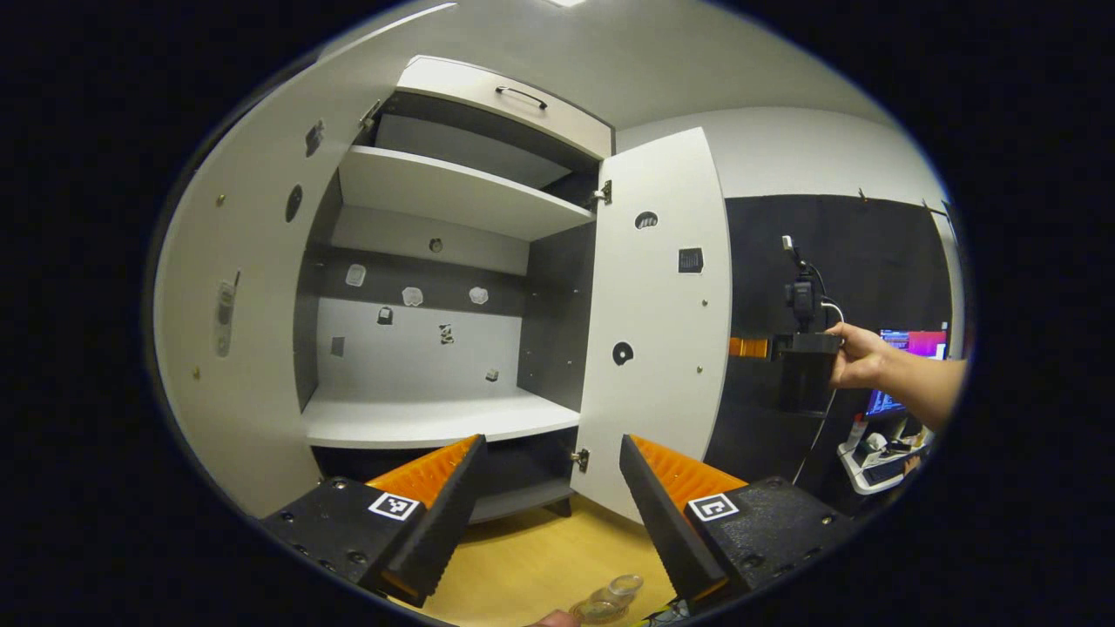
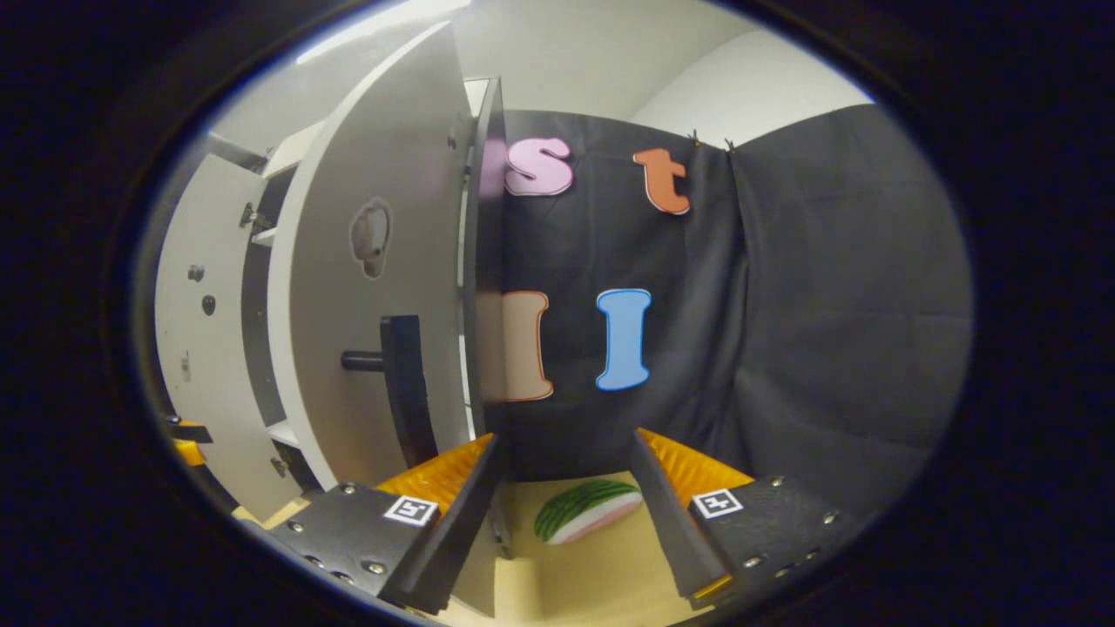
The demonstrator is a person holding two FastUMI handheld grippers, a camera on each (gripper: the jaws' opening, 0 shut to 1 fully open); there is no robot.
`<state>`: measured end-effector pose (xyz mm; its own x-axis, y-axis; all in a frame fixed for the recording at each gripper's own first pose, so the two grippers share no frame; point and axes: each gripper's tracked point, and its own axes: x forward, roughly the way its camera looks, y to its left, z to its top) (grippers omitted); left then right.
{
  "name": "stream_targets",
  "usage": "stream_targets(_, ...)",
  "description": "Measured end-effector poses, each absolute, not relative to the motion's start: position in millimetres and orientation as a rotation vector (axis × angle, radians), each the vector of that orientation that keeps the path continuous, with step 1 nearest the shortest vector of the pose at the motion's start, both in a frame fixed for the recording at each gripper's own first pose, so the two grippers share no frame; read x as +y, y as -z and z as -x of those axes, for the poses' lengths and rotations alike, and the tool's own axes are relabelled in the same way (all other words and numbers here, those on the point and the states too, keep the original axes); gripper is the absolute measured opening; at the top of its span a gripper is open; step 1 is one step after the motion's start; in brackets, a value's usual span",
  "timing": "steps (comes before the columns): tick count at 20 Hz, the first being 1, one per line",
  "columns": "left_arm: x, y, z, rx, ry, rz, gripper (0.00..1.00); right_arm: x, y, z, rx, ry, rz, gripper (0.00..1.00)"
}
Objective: Grasp the bottle in the cabinet with the left hand and place it on the coaster, then close the right door with the right hand and the left door with the left hand.
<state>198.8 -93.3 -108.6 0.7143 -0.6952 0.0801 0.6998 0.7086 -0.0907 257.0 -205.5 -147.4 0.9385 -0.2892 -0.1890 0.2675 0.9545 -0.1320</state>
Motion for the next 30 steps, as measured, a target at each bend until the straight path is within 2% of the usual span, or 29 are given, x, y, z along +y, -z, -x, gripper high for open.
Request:
stream_targets(4, -115, 95, -194, -0.039, 0.876, 0.123, 0.96, -201, 148, -252, 0.205, 0.310, 0.110, 0.90)
stream_targets(5, -118, 94, -193, -0.037, 0.881, 0.116, 0.96, -201, 147, -252, 0.203, 0.311, 0.109, 0.84)
stream_targets(6, -118, 91, -192, -0.045, 0.880, 0.110, 0.96, -200, 147, -251, 0.201, 0.310, 0.109, 0.91)
stream_targets(7, -119, 89, -190, -0.054, 0.874, 0.107, 0.96, -198, 147, -251, 0.196, 0.307, 0.107, 0.91)
stream_targets(8, -120, 88, -188, -0.055, 0.874, 0.102, 0.96, -195, 148, -252, 0.195, 0.300, 0.101, 0.84)
stream_targets(9, -121, 87, -184, -0.058, 0.873, 0.098, 0.96, -192, 149, -255, 0.194, 0.298, 0.098, 0.90)
stream_targets(12, -118, 84, -172, -0.075, 0.869, 0.098, 0.96, -171, 150, -257, 0.202, 0.253, 0.110, 0.87)
stream_targets(13, -116, 85, -170, -0.064, 0.854, 0.108, 0.96, -160, 150, -259, 0.197, 0.225, 0.098, 0.80)
stream_targets(14, -113, 86, -165, -0.049, 0.845, 0.119, 0.96, -148, 153, -263, 0.195, 0.198, 0.082, 0.87)
stream_targets(17, -92, 80, -152, -0.056, 0.766, 0.127, 0.96, -122, 159, -269, 0.201, 0.152, 0.067, 0.88)
stream_targets(21, -62, 78, -125, -0.069, 0.664, 0.073, 0.96, -106, 161, -275, 0.211, 0.124, 0.068, 0.87)
stream_targets(22, -54, 77, -119, -0.073, 0.641, 0.058, 0.96, -106, 162, -275, 0.217, 0.128, 0.060, 0.80)
stream_targets(24, -39, 78, -110, -0.072, 0.590, 0.034, 0.96, -109, 160, -274, 0.216, 0.136, 0.054, 0.94)
stream_targets(25, -32, 77, -106, -0.077, 0.567, 0.034, 0.96, -108, 161, -274, 0.216, 0.139, 0.046, 0.94)
stream_targets(26, -26, 76, -102, -0.074, 0.548, 0.038, 0.96, -108, 162, -275, 0.217, 0.142, 0.034, 0.80)
stream_targets(27, -20, 78, -98, -0.070, 0.531, 0.043, 0.96, -108, 162, -274, 0.217, 0.146, 0.021, 0.80)
stream_targets(28, -12, 78, -95, -0.066, 0.510, 0.048, 0.96, -107, 164, -274, 0.218, 0.149, 0.007, 0.94)
stream_targets(30, 4, 79, -92, -0.058, 0.472, 0.053, 0.96, -107, 166, -274, 0.219, 0.148, -0.011, 0.94)
